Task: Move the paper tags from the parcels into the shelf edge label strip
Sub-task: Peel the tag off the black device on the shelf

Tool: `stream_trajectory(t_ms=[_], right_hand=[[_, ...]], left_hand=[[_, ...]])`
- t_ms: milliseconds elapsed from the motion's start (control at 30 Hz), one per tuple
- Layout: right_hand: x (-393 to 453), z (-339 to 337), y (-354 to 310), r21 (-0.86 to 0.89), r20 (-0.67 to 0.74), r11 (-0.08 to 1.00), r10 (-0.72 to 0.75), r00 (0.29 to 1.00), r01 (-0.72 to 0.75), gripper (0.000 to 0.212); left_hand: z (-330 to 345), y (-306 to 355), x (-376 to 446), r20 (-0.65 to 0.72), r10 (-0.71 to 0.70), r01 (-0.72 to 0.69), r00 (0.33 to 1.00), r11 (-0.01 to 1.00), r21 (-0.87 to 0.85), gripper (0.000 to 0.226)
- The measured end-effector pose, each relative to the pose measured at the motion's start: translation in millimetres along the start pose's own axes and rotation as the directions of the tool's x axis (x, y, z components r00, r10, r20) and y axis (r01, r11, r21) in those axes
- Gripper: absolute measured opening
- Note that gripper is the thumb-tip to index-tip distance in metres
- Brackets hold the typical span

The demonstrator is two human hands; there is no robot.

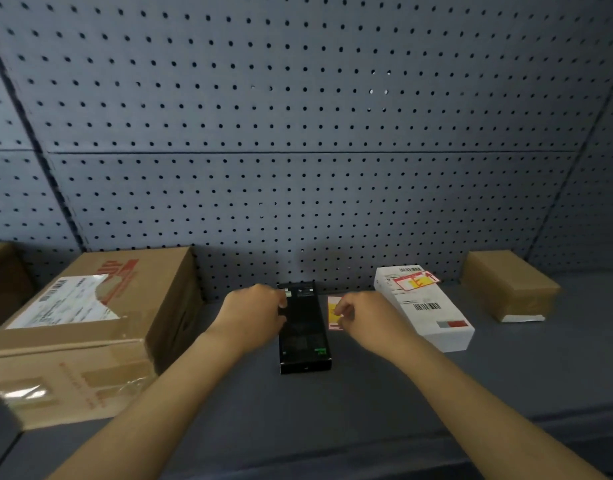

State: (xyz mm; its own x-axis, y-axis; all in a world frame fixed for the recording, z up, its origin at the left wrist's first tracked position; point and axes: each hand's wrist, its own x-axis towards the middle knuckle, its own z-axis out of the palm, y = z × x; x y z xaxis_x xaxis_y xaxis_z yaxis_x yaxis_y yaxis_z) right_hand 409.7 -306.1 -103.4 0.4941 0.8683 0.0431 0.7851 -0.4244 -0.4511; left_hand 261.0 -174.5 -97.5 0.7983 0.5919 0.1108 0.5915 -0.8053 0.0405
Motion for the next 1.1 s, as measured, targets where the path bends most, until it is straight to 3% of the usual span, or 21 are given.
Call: stream_trajectory(t_ms=[267, 400, 733, 933, 1100], right_hand=[[72.0, 25.6, 14.0, -0.027, 0.070, 0.958, 0.287, 0.955, -0.286, 0.022], [93.4, 39.0, 11.5, -0.106, 0.138, 0.892, 0.450, 0.882, -0.439, 0.040], [116.8, 29.3, 16.8, -0.246, 0.316, 0.871, 0.487, 0.814, -0.425, 0.047], [117.1, 28.7, 14.1, -0.283, 0.294, 0.861, 0.498, 0.816, -0.423, 0.049], [109.7, 20.3, 14.7, -0.176, 0.253, 0.850, 0.526, 0.812, -0.496, 0.061]], left_hand=[[6.5, -16.2, 53.0, -0.016, 0.030, -0.029, 0.999, 0.999, 0.045, 0.026], [10.5, -17.8, 65.0, -0.018, 0.055, -0.053, 0.998, 0.997, 0.055, 0.023], [12.2, -16.4, 70.5, -0.045, 0.065, -0.066, 0.997, 0.998, -0.022, 0.024], [11.7, -19.6, 63.2, -0.023, 0.041, -0.041, 0.999, 0.999, 0.000, 0.024], [9.9, -21.3, 55.4, -0.007, 0.031, -0.031, 0.999, 1.000, 0.005, 0.024]])
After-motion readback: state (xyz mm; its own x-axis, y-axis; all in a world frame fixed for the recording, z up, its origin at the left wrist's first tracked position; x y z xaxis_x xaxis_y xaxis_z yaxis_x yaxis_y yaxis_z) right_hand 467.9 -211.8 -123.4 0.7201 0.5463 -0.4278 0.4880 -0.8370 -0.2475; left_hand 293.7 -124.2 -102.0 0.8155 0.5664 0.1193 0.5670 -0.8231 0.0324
